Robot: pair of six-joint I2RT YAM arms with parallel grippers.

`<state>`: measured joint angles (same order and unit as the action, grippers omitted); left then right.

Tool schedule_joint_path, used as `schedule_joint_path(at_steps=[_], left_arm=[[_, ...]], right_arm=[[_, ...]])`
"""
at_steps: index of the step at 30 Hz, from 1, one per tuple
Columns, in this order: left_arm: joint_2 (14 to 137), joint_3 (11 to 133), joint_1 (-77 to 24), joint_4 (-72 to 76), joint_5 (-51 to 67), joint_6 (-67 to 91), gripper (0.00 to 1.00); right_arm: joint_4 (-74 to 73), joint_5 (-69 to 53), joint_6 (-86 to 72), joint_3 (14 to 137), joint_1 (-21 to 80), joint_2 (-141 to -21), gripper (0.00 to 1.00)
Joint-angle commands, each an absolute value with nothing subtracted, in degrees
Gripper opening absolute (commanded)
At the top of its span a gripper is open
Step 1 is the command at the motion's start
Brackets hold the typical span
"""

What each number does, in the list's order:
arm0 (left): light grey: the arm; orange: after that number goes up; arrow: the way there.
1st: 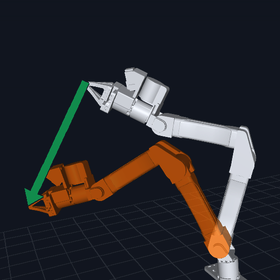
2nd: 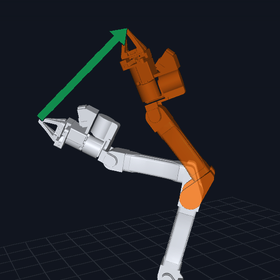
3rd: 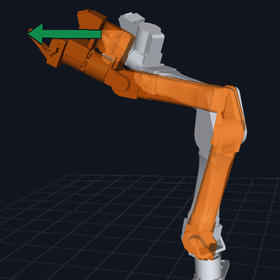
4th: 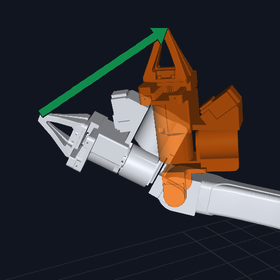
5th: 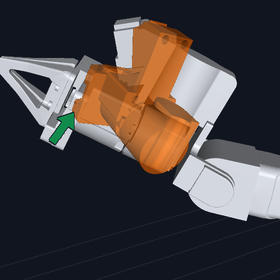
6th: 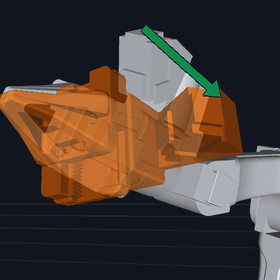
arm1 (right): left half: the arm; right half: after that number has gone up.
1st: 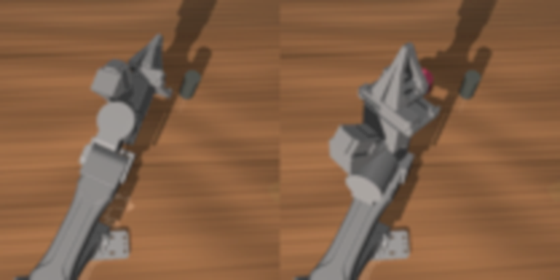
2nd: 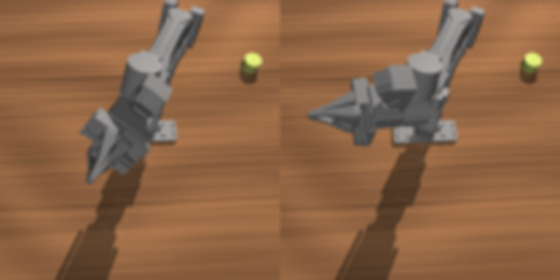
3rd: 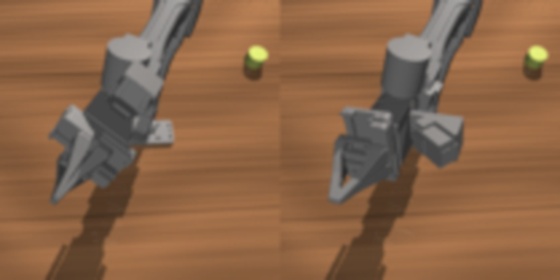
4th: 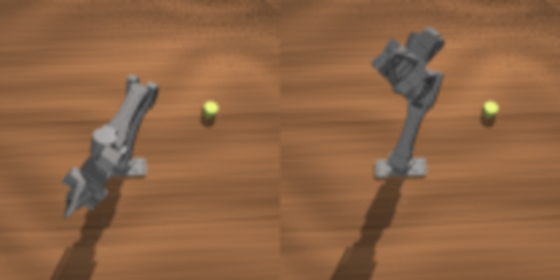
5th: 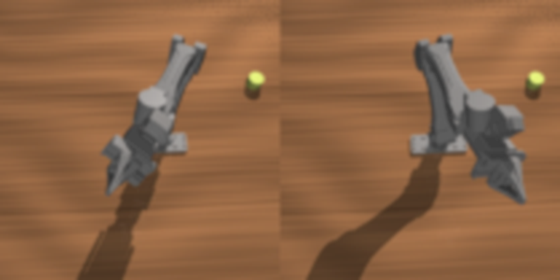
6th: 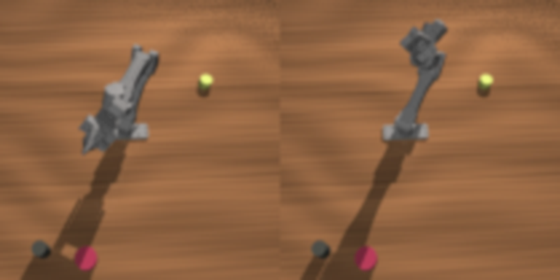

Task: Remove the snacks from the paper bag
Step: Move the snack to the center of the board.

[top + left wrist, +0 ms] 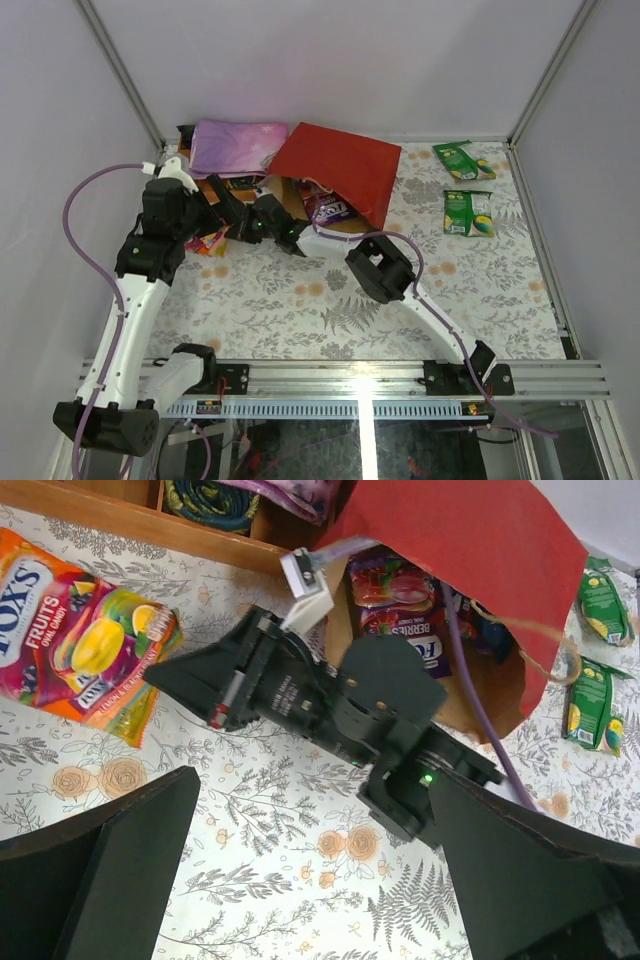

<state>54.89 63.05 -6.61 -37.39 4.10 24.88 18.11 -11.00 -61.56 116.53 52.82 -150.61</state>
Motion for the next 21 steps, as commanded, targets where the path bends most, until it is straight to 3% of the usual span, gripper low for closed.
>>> schedule_joint_path(at_steps=[1,7,16,17,21], left_arm=[[54.93,65.57,-6.04,-38.33,3.93,25.08,1.00],[55.37,65.82,-5.98,-38.67,3.70,25.13,1.00],[56.25,65.54,-5.98,-38.41,3.86,25.46,1.00],[56.25,65.41,-5.93,-38.41,3.79,25.49,1.00],[56.47,64.47,-5.94,-38.41,2.61,25.40,1.00]], right_arm=[[11.77,-10.64,-58.00,130.68,53.68,-156.19,0.00],[9.68,-11.04,-56.74,141.02,53.64,-162.77,0.00],[12.79,-12.12,-56.50,141.00,53.01,-163.39,0.02],[13.31,-11.99,-56.44,140.51,53.00,-162.98,0.06],[15.92,-13.53,-56.60,136.00,53.04,-160.46,0.43]])
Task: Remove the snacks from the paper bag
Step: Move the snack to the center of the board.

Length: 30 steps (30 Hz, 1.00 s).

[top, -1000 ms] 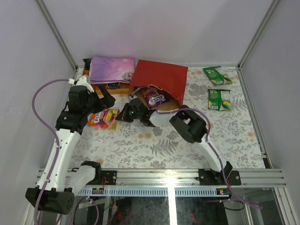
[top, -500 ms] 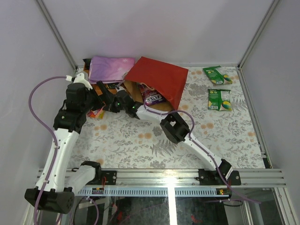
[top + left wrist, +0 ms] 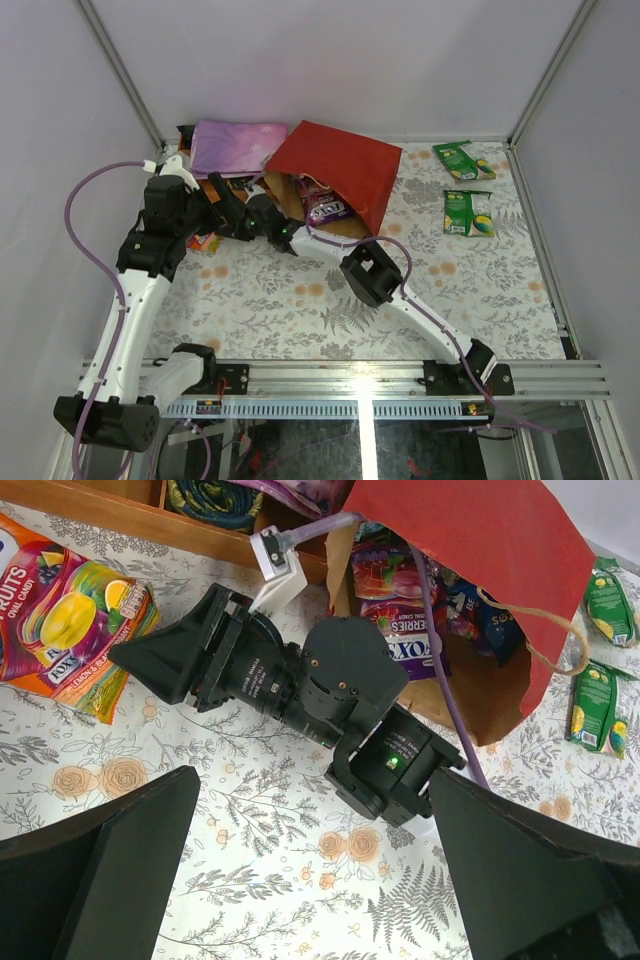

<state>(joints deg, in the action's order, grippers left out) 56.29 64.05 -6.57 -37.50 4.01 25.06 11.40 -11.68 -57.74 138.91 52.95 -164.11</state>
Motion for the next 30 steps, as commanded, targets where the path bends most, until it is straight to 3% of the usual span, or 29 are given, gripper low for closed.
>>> schedule_joint_path(at_steps=[1,5,8,14,18,24,30], left_arm=[[56.51,64.03,-5.97,-38.40,2.01,25.40,1.00],[56.51,61.55,-5.91,-38.33,-0.16,25.80,1.00],[56.15,59.44,-5.89,-38.19,-1.86,26.16,1.00],[56.58,54.69,-5.81,-36.54,-2.34,28.22,1.00],[56.92,51.40,-5.76,-33.90,-1.14,29.98,0.97],[61.86,47.50,-6.01,-30.81,0.90,31.74,0.71],[65.93,47.95,-6.35,-32.75,-5.42,33.95,0.64]], right_arm=[[17.77,-13.69,-56.62,131.55,53.00,-158.52,0.50],[26.31,-13.29,-57.00,113.71,53.00,-146.97,0.77],[30.94,-14.04,-57.87,101.79,53.06,-139.14,0.86],[38.24,-15.70,-58.03,78.59,53.00,-123.21,0.92],[44.25,-23.92,-54.15,65.65,53.11,-114.39,0.92],[38.57,-19.90,-42.04,48.59,53.11,-97.19,0.93],[31.29,-15.84,-33.47,47.91,52.68,-89.21,0.97]])
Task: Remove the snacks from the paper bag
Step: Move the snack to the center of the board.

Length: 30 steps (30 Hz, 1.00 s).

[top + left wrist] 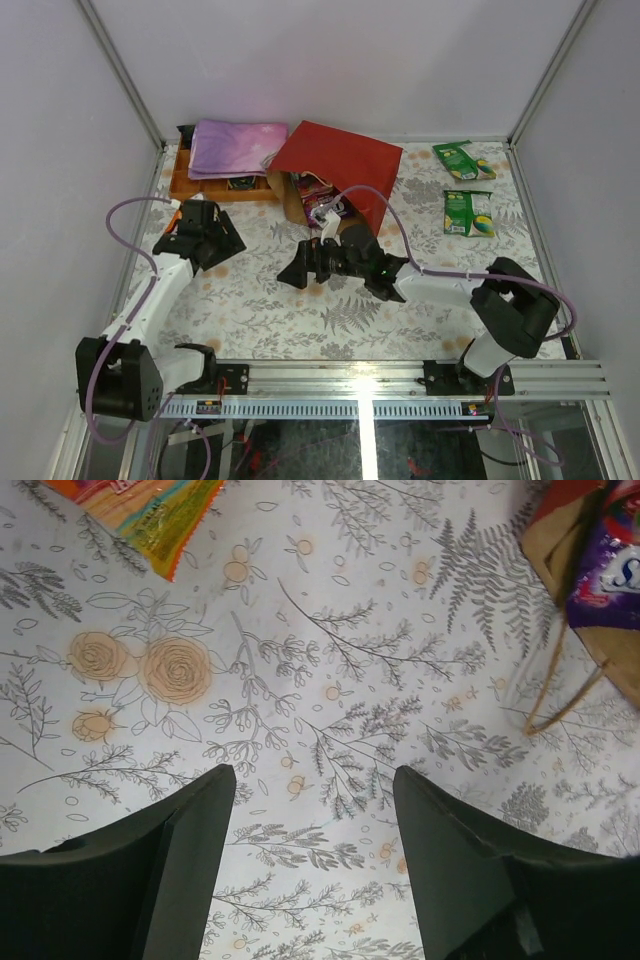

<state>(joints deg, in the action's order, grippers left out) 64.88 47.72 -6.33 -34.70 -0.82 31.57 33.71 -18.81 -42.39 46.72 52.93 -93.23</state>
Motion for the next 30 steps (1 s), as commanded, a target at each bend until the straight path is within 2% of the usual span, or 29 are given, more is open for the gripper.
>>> schedule_joint_path(at_steps=[1,5,8,15,22,30], left_arm=[[66.59,47.84,-6.38,-33.32,-6.53,34.53,0.64],[70.42,47.93,-8.62,-34.36,-12.16,36.95,0.65],[72.48,48.30,-12.07,-34.74,-20.58,38.98,0.65],[78.23,50.56,-12.52,-33.93,-29.15,41.27,0.65],[86.98,57.25,-10.50,-34.37,-29.73,41.20,0.64],[93.06,61.76,-4.77,-33.49,-21.47,40.12,0.64]], right_arm=[[30.91,-15.97,-32.48,48.43,52.42,-89.09,0.97],[30.69,-17.47,-31.03,50.37,50.76,-90.02,0.98],[31.32,-19.84,-31.43,50.87,49.55,-90.20,0.98],[30.28,-23.08,-31.14,50.79,48.04,-88.27,0.98],[30.57,-22.17,-30.43,48.62,47.52,-84.57,0.98],[33.43,-20.79,-29.91,44.39,46.49,-81.41,0.98]])
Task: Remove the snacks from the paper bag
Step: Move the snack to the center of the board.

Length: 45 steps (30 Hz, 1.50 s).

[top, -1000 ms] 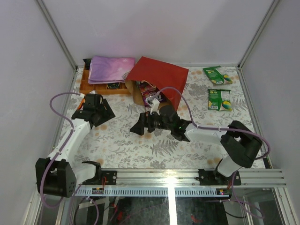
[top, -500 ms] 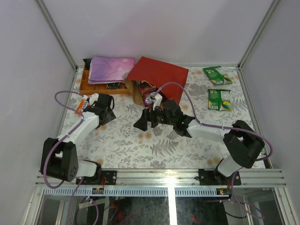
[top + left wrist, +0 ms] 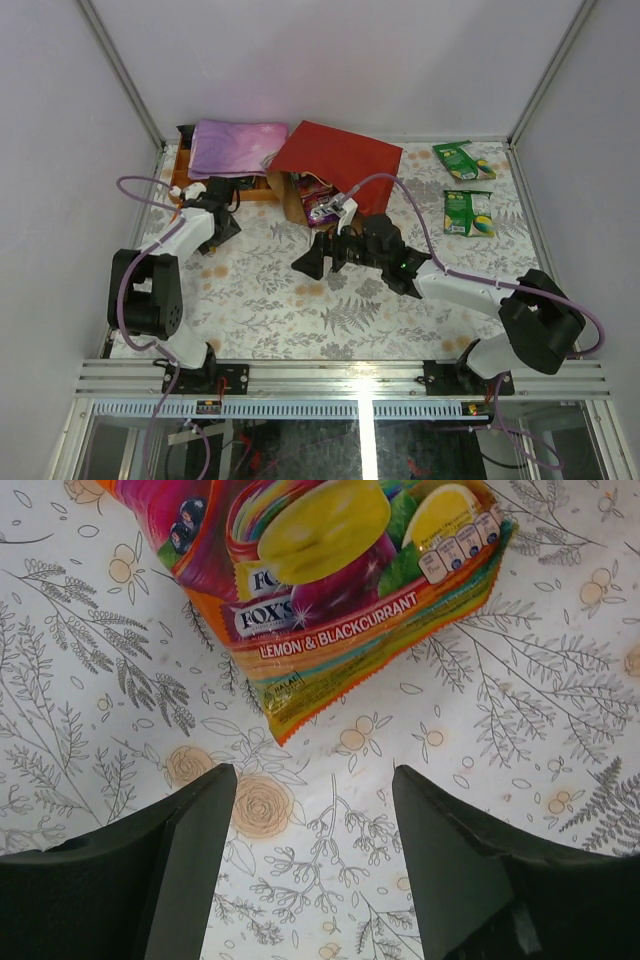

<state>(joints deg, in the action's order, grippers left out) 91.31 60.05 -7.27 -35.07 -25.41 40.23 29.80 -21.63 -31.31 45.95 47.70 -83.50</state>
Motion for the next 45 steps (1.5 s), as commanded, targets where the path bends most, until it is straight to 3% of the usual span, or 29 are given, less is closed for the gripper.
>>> schedule_joint_path(at_steps=[1,5,13,22,26,31,37,45], left_arm=[[93.76,61.35,-3.79,-32.65,-18.71,39.90,0.64],[98.22,61.20,-1.48,-30.41,-9.51,38.46,0.62],[101.62,63.31,-1.19,-29.81,-8.94,37.46,0.60],[106.93,72.85,-0.10,-32.62,-11.16,34.03,0.58],[106.59,73.96,-0.18,-32.44,-5.71,34.12,0.60],[97.76,69.09,-1.11,-27.52,2.55,31.93,0.69],[84.79,62.44,-5.15,-24.44,2.04,30.27,0.79],[80.40,62.78,-10.23,-25.49,-3.31,28.50,0.82]], right_arm=[[33.81,-20.68,-29.96,43.88,46.26,-81.08,0.98],[34.81,-20.40,-29.66,42.21,45.34,-79.89,0.98],[34.47,-19.51,-29.05,40.66,43.68,-78.97,0.99],[28.47,-2.38,-33.49,40.28,41.86,-81.19,0.99],[29.40,2.54,-37.80,41.02,41.84,-84.77,1.00],[42.06,0.47,-50.07,39.55,41.74,-92.09,1.00],[72.44,1.54,-69.74,35.38,41.78,-104.38,0.96],[79.32,17.22,-81.07,41.26,42.24,-116.06,0.95]])
